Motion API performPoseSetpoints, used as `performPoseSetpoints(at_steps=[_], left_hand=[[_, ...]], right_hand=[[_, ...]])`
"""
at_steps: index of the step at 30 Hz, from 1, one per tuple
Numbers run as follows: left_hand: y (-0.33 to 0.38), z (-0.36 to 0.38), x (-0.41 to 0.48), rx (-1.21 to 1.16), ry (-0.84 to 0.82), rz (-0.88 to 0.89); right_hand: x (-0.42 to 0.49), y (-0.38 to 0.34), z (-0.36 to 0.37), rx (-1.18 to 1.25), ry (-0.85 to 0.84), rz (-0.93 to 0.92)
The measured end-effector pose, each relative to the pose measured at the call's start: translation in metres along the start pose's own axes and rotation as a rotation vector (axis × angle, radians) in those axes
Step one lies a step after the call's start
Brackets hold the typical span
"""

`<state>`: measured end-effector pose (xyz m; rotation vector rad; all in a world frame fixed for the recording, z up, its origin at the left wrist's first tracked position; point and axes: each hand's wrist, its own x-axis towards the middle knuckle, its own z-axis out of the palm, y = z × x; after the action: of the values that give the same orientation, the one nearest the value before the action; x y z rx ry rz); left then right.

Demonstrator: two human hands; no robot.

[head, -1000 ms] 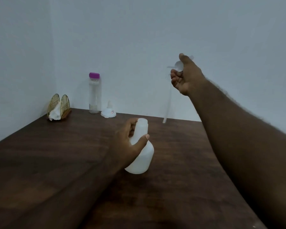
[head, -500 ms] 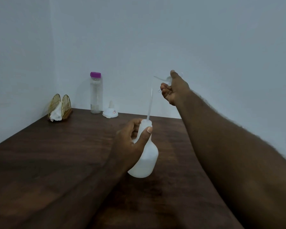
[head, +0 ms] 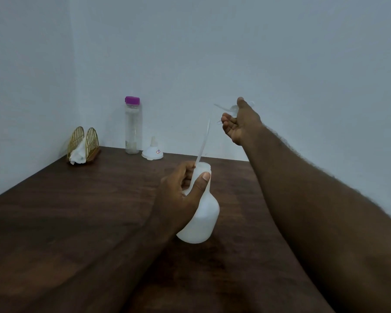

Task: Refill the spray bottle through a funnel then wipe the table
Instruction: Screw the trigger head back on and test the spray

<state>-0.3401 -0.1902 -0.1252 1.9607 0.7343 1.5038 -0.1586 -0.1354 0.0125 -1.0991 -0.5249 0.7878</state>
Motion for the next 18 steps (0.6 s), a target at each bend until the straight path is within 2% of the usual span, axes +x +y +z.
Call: performPoseSetpoints(at_steps=[6,12,18], left_hand=[[-0.001,0.001,0.0,-0.015,-0.01,-0.018],[-0.001,0.0,-0.001,-0.007,-0.001,-0.007],[-0.001,0.0,-0.001,-0.023,-0.001,-0.008]], right_hand=[[0.0,-0.014,0.005,0.0,-0.008,-0.039],[0.003,0.003,-0.005,-0.05,-0.002,-0.044],[-0.005,0.02,-0.008,-0.114,-0.105,-0.132]])
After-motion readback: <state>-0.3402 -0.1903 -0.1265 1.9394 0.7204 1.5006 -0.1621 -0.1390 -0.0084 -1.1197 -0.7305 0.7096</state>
